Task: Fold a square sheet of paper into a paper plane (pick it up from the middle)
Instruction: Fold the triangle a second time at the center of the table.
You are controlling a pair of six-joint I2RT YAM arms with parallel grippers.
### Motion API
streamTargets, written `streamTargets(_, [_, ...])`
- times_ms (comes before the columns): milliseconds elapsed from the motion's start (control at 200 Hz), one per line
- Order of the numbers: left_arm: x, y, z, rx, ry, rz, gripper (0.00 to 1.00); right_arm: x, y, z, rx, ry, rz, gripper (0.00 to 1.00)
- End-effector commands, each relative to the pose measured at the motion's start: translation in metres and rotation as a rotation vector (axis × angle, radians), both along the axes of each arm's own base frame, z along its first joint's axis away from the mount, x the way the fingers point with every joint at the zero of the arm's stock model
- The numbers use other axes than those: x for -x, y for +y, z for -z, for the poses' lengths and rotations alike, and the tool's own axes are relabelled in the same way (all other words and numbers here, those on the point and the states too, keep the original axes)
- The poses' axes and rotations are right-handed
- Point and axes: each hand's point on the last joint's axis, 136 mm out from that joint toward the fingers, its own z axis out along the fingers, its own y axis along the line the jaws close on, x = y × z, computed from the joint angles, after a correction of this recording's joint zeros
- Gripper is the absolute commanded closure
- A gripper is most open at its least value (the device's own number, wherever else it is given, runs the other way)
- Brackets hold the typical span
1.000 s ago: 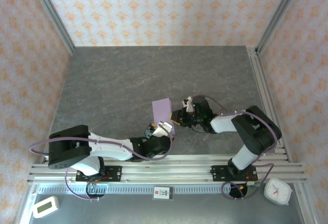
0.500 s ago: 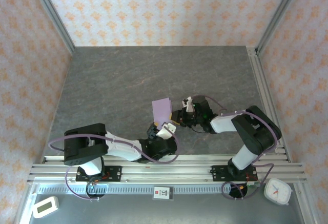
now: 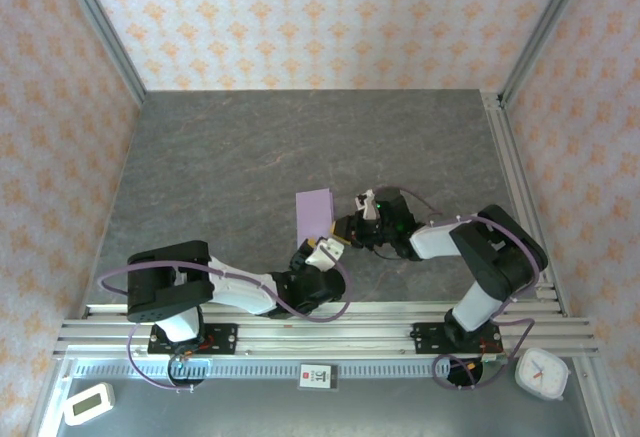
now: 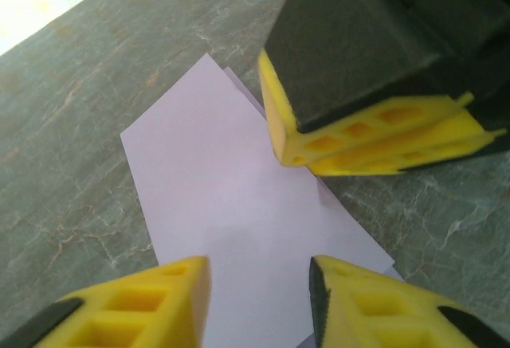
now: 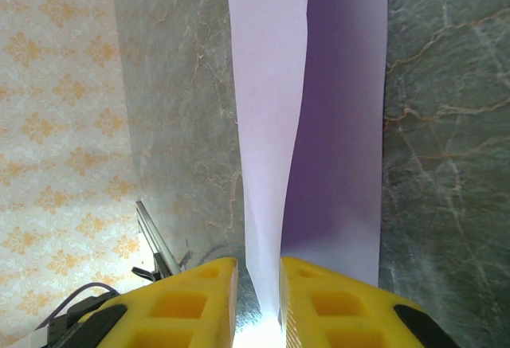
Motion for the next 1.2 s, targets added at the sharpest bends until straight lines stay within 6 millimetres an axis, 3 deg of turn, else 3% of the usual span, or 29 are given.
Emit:
streamTargets(0, [0.0, 0.002, -0.006, 0.01, -0.031, -0.01, 0.7, 0.002, 0.005, -0.001, -0.016, -0.004, -0.014, 0.8])
streamTargets(180, [0.0, 0.001, -0.005, 0.008, -0.028, -0.008, 0.84, 0.002, 0.007, -0.001, -0.016, -0.003, -0.018, 0.79])
streamTargets(445, [0.008, 0.008, -0.009, 0.063, -0.003, 0.035, 0.49, 0.0, 0.009, -0.005, -0.023, -0.01, -0.018, 0.8])
streamTargets(561, [0.012, 0.015, -0.007, 0.066, 0.014, 0.042, 0.38, -0.001, 0.011, -0.008, -0.032, -0.014, -0.021, 0.8])
streamTargets(736, [0.015, 0.017, 0.0, 0.038, 0.034, 0.057, 0.31, -0.003, 0.016, -0.019, -0.051, -0.032, -0.027, 0.8])
streamTargets(916, [0.017, 0.017, 0.01, 0.011, 0.054, 0.064, 0.3, -0.004, 0.021, -0.025, -0.063, -0.041, -0.036, 0.8])
streamTargets(1196, [0.013, 0.017, 0.009, 0.001, 0.031, 0.043, 0.28, -0.004, 0.029, -0.034, -0.078, -0.052, -0.048, 0.8])
